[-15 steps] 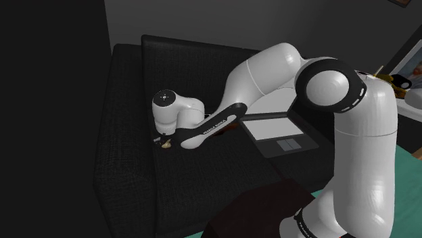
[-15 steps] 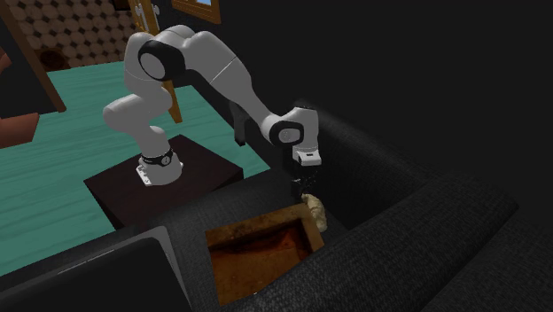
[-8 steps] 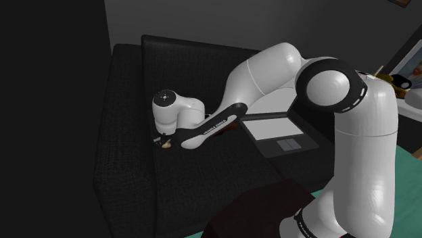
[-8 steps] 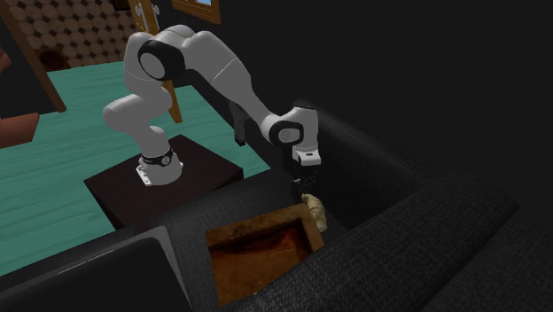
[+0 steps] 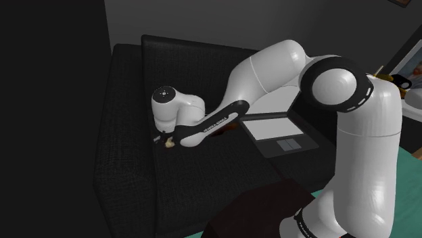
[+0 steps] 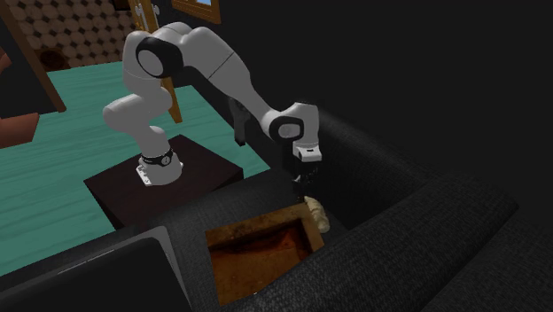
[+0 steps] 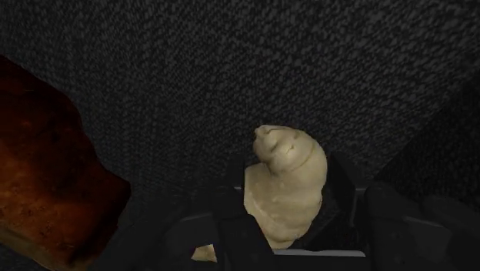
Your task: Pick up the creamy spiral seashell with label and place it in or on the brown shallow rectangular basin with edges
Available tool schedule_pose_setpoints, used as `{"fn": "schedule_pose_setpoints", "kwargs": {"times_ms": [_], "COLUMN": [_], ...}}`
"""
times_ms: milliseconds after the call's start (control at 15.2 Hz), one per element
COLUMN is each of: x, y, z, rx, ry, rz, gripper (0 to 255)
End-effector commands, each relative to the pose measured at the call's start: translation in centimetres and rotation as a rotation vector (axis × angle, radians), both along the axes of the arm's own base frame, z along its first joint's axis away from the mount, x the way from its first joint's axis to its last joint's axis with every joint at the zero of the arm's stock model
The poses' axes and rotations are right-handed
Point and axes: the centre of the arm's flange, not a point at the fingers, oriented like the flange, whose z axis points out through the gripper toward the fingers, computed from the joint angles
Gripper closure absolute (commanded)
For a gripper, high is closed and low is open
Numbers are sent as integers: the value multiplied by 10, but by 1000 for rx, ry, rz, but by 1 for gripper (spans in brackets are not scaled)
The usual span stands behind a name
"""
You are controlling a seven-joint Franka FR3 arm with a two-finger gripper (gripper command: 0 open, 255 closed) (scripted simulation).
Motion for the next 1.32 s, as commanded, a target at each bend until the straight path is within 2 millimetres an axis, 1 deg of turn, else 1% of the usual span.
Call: {"fn": "schedule_pose_setpoints", "kwargs": {"times_ms": [0, 66, 132, 198, 264, 330, 462, 528, 924, 990, 1254], "x": [-4, -4, -3, -3, 16, 34, 64, 65, 67, 68, 68], "y": [9, 9, 6, 6, 4, -2, -26, -27, -33, -34, -34], "z": [5, 11, 6, 6, 12, 17, 28, 28, -3, -11, -11], "rx": [11, 11, 7, 7, 56, 104, 201, 205, 205, 205, 205], "ry": [7, 7, 5, 5, -5, -15, -35, -35, -35, -35, -35], "rz": [15, 15, 10, 10, -207, -423, -855, -873, -873, -873, -873], "gripper": [255, 255, 255, 0, 0, 0, 0, 0, 0, 0, 0]}}
